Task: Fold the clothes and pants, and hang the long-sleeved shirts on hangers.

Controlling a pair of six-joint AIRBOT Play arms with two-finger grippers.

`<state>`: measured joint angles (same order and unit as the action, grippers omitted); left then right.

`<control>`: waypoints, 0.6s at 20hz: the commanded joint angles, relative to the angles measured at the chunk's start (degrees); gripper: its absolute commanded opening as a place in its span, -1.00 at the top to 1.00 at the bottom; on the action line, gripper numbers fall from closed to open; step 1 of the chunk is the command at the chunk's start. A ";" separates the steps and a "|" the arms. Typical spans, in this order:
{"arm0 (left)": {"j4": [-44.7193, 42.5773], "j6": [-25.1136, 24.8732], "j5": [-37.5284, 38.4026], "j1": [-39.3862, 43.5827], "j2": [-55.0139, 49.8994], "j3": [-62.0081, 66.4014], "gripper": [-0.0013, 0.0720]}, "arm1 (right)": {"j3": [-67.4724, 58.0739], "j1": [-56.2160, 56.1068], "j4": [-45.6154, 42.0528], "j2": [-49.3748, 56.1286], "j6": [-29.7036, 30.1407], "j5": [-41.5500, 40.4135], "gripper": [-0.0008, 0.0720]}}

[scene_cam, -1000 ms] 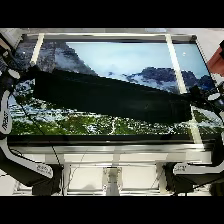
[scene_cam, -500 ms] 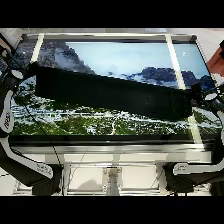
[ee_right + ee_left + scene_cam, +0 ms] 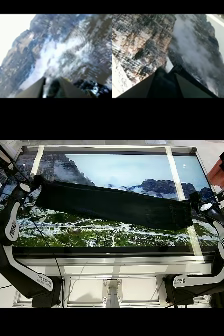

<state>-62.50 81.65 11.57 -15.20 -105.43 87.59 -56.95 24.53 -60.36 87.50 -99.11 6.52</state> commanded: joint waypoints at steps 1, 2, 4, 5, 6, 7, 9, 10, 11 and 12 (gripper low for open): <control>-0.04 -0.66 3.80 0.04 -0.59 3.54 0.16 | -3.91 -0.50 -1.05 0.11 0.31 5.46 0.15; -0.04 -2.10 6.95 -0.48 -0.57 5.62 0.16 | -6.47 -0.13 -2.56 0.11 1.31 9.42 0.03; -0.07 -4.90 15.58 -2.19 -0.57 9.90 0.16 | -11.82 0.24 -4.90 0.11 4.68 18.40 0.03; -0.04 -5.62 20.33 -3.39 -0.57 11.67 0.15 | -14.21 0.50 -5.84 0.11 6.95 22.75 0.03; -0.04 -5.64 24.44 -4.61 -0.57 12.81 0.15 | -16.44 0.48 -6.03 0.11 9.03 27.58 0.03; -0.02 -5.64 28.48 -6.08 -0.57 13.38 0.13 | -18.03 0.48 -6.05 0.11 10.60 31.71 0.03; 0.00 -5.62 35.12 -8.87 -0.81 13.46 -0.29 | -19.98 0.48 -6.05 0.11 13.29 39.26 0.03; 0.02 -5.64 38.60 -10.34 -1.33 13.46 -0.30 | -20.22 0.46 -5.90 0.11 14.14 42.29 0.03; 0.24 -5.70 41.83 -11.65 -2.12 13.51 -0.36 | -20.24 0.46 -5.86 0.11 14.84 45.35 0.03; 1.33 -6.56 44.65 -12.76 -3.08 13.51 -0.39 | -20.24 0.46 -5.86 0.11 15.21 48.11 0.03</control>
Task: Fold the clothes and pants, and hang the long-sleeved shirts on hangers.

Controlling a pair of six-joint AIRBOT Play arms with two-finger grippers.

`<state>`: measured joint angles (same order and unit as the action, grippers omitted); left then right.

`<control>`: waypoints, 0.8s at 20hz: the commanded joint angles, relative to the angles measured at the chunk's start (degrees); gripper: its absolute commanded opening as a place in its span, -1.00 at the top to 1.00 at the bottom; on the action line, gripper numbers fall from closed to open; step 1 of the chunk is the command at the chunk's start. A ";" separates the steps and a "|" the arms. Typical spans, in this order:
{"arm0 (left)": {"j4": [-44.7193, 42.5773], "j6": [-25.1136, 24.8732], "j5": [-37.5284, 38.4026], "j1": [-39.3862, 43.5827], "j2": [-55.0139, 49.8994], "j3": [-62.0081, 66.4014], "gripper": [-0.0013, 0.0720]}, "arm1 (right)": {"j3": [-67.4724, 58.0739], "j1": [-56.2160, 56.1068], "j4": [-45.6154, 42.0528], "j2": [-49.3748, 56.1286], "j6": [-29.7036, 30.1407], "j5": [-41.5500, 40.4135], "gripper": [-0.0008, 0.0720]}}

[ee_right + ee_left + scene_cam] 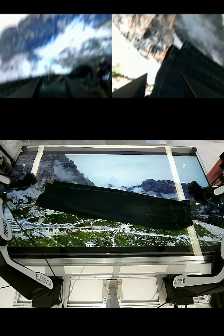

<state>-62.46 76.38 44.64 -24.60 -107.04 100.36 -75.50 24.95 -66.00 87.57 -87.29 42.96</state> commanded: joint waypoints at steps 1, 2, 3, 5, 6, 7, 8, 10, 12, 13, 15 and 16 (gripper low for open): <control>4.17 -3.23 14.27 -4.44 -2.78 0.74 -0.40 | -1.68 0.02 -0.22 0.04 3.80 13.77 0.03; 8.90 -5.84 16.15 -5.35 -4.07 0.74 -0.49 | -1.68 0.00 -0.22 0.04 4.11 15.65 0.03; 15.23 -8.52 16.68 -6.14 -5.07 0.76 -0.52 | -1.68 0.00 -0.17 0.04 4.09 16.90 0.03; 21.38 -9.35 17.40 -6.86 -7.21 1.38 -0.52 | -1.68 0.00 0.04 0.04 4.09 18.53 0.03; 21.62 -9.31 18.78 -6.86 -8.39 2.32 -0.52 | -1.68 0.00 0.20 0.04 4.09 18.95 0.03; 21.31 -9.29 20.48 -6.86 -9.64 3.58 -0.52 | -1.68 0.00 0.20 0.04 4.11 19.04 0.03; 20.96 -9.01 21.51 -6.62 -10.64 4.70 -0.52 | -1.68 0.00 0.20 0.04 4.11 19.02 0.03; 20.46 -8.04 21.16 -6.16 -11.76 6.21 -0.58 | -1.68 0.00 0.20 0.04 4.46 18.97 0.03; 20.09 -7.69 19.61 -5.73 -11.85 6.60 -0.58 | -1.68 0.00 0.17 0.04 4.55 18.67 0.03; 18.91 -6.75 18.99 -5.35 -11.85 6.69 -0.58 | -1.68 0.00 0.17 0.04 4.59 18.32 0.03; 13.00 -4.48 18.82 -4.59 -11.85 6.69 -0.58 | -1.68 0.00 0.22 0.04 4.85 17.49 0.03; 9.66 -3.45 18.84 -4.04 -11.85 6.69 -0.58 | -1.68 0.00 0.20 0.04 5.01 17.35 0.03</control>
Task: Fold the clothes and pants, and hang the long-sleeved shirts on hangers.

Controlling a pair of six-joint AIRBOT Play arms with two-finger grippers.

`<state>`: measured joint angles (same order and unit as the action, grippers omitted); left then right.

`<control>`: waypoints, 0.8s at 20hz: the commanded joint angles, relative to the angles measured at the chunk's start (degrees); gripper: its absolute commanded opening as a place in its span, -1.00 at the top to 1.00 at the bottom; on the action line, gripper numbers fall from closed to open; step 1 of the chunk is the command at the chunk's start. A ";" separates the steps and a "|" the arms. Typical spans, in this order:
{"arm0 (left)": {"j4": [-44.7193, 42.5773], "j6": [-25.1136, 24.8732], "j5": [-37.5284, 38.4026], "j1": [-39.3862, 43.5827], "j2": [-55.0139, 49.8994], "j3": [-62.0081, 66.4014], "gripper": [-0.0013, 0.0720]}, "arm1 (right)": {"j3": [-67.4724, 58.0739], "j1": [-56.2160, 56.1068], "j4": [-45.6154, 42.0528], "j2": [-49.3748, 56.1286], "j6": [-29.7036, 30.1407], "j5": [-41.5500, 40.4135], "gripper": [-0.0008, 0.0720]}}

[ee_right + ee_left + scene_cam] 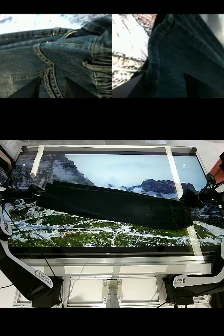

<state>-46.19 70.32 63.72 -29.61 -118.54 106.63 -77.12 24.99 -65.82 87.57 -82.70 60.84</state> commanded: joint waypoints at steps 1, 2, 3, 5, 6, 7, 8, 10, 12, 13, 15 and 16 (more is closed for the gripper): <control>-9.42 3.41 -0.28 1.44 -0.35 0.42 -0.58 | -0.07 -0.04 0.02 0.04 0.68 -0.52 0.03; -10.49 3.43 -0.55 1.77 -0.35 0.42 -0.58 | -0.07 -0.04 0.04 0.04 1.14 -0.48 0.03; -10.38 3.69 -1.18 1.97 -0.35 0.42 -0.58 | -0.07 -0.04 0.02 0.04 1.20 -0.50 0.03; -10.49 4.98 -2.29 2.19 -0.35 0.42 -0.58 | -0.07 -0.04 0.04 0.04 1.25 -0.50 0.03; -10.80 5.51 -2.58 2.29 -0.37 0.42 -0.58 | -0.07 -0.04 0.04 0.04 1.25 -0.50 0.03; -11.17 5.57 -2.62 2.45 -0.39 0.42 -0.58 | -0.07 -0.04 0.04 0.04 1.27 -0.50 0.03; -11.50 5.57 -2.60 2.82 -0.44 0.42 -0.58 | -0.07 -0.04 0.04 0.04 1.27 -0.52 0.04; -11.45 5.55 -2.60 3.78 -0.74 0.42 -0.57 | -0.07 -0.04 0.04 0.04 1.27 -0.61 0.04; -11.43 5.55 -2.32 5.22 -1.51 0.42 -0.57 | -0.07 -0.04 0.07 0.04 1.27 -0.68 0.04; -11.41 5.55 -2.01 5.99 -1.90 0.42 -0.56 | -0.07 -0.04 0.07 0.04 1.27 -0.68 0.04; -11.26 5.55 -0.96 7.41 -2.51 0.42 -0.31 | -0.07 -0.04 0.07 0.04 1.27 -0.66 0.04; -11.23 5.55 -0.52 7.89 -2.54 0.42 -0.03 | -0.07 -0.04 0.04 0.04 1.27 -0.66 0.04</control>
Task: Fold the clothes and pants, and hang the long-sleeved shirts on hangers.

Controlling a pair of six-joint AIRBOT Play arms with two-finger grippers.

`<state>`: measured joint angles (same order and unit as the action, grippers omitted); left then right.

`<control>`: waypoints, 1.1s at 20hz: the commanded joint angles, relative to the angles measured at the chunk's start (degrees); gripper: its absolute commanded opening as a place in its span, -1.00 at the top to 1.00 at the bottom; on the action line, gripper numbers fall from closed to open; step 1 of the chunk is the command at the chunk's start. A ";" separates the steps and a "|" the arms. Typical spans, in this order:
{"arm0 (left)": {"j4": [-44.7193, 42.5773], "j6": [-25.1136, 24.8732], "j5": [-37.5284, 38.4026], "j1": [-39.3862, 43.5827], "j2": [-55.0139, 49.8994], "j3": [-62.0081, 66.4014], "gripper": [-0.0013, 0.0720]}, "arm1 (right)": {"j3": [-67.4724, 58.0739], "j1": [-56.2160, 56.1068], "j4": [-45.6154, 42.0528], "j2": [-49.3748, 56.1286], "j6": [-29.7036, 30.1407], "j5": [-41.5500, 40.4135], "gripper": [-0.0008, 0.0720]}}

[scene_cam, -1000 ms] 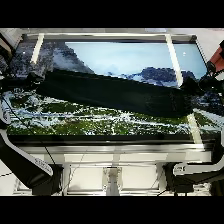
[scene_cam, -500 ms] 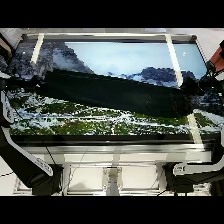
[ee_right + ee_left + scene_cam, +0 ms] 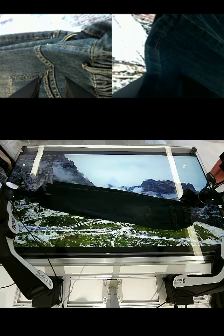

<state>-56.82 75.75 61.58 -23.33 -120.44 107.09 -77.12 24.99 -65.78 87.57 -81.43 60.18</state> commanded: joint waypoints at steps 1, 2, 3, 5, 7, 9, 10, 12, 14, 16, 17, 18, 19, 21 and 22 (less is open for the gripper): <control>-0.55 0.13 2.19 1.95 -0.50 -0.02 0.30 | -0.07 -0.04 0.02 0.04 0.00 0.00 0.04; -0.17 0.09 3.37 2.14 -0.35 0.26 0.66 | -0.07 -0.04 0.02 0.04 0.00 0.02 0.04; -0.20 0.07 5.25 2.14 -0.28 1.03 0.84 | -0.07 -0.04 0.02 0.04 0.00 0.07 0.04; -0.22 0.02 10.58 1.88 -0.28 3.58 0.90 | -0.07 -0.04 0.04 0.04 0.00 0.39 0.04; -0.33 0.72 16.20 1.27 0.09 6.54 0.90 | -0.07 -0.04 0.46 0.04 -0.02 1.01 0.04; -2.67 2.32 20.13 0.28 2.23 7.67 0.90 | -0.07 -0.04 1.42 0.04 0.00 2.32 0.04; -5.79 2.45 22.14 -0.22 4.07 7.78 0.91 | -0.07 -0.04 1.73 0.04 0.02 3.41 0.04; -15.65 3.02 26.12 -0.90 8.13 7.78 0.90 | -0.07 -0.42 1.38 0.04 0.20 5.81 0.04; -19.45 5.92 27.32 -2.36 12.17 7.78 0.91 | -0.07 -1.57 1.31 0.04 1.07 7.89 0.04; -19.30 6.82 28.39 -3.32 15.43 7.78 0.91 | -0.07 -3.48 1.29 0.04 1.64 9.33 0.04; -20.44 7.52 29.18 -3.34 16.85 7.76 0.91 | -0.07 -4.52 1.27 0.04 1.64 9.75 0.04; -20.87 8.22 29.90 -3.30 17.92 7.76 0.91 | -0.07 -5.75 1.27 0.04 1.64 9.97 0.04; -20.76 8.31 30.84 -3.28 18.78 7.76 0.90 | -0.07 -7.04 1.27 0.04 1.64 9.94 0.04; -20.76 8.31 31.93 -2.12 19.78 7.76 0.91 | -0.07 -9.38 1.27 0.04 1.64 9.88 0.04; -20.74 8.31 32.15 -1.09 20.09 7.74 0.91 | -0.07 -10.54 1.27 0.04 1.64 9.86 0.04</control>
<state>-76.53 83.35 91.61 -25.63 -102.41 114.78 -77.12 17.47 -64.49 87.59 -79.94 69.36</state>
